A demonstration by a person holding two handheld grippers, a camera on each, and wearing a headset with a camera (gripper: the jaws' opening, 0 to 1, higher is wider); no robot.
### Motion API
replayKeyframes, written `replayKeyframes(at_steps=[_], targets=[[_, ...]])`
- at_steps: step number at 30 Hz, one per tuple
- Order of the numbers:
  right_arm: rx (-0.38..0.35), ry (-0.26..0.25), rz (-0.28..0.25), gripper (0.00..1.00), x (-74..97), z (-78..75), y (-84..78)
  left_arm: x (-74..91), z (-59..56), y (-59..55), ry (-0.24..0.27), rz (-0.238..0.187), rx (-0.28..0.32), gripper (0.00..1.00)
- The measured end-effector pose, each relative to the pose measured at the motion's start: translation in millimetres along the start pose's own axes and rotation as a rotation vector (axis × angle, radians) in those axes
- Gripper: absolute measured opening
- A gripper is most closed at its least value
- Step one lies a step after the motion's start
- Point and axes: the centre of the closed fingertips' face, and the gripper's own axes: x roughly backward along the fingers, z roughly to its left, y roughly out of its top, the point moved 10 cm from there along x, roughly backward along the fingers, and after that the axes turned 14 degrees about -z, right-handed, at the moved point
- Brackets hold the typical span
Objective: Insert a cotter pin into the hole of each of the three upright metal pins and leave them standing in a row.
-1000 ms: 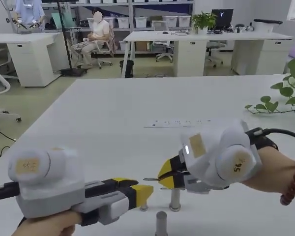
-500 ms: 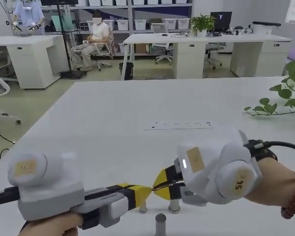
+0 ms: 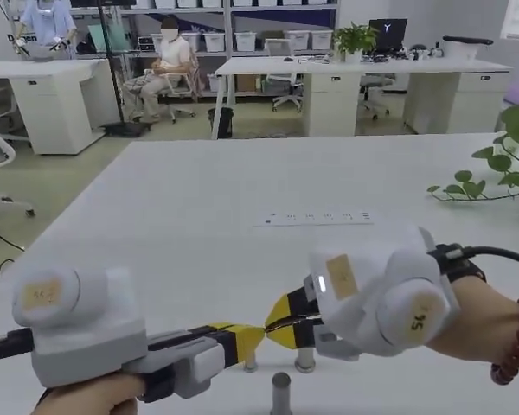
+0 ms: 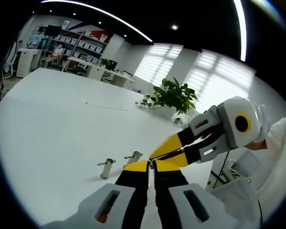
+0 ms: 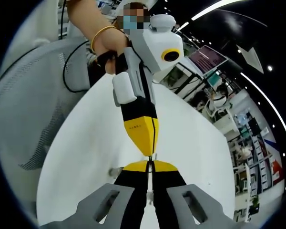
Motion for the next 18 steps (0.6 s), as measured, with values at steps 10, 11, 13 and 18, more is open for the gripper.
replayKeyframes(at_steps=[10, 11, 13, 18], targets=[[-0.071, 0.003, -0.018, 0.04, -1.8, 1.5, -4.7, -4.9, -6.2, -2.7, 0.005, 0.009, -0.056, 0.0], [-0.087, 0.002, -0.026, 0.04, -1.8, 1.8, -5.5, -5.4, -6.3, -2.2, 0.002, 0.009, -0.057, 0.0], [-0.113, -0.002, -0.036, 0.06, -1.7, 1.3, -7.6, -3.7, -3.2, -0.4, -0.004, -0.001, -0.053, 0.0], [-0.274, -0.014, -0.09, 0.11, 1.9, 1.5, -16.9, 0.1, 0.9, 2.7, -0.012, 0.007, -0.096, 0.0]])
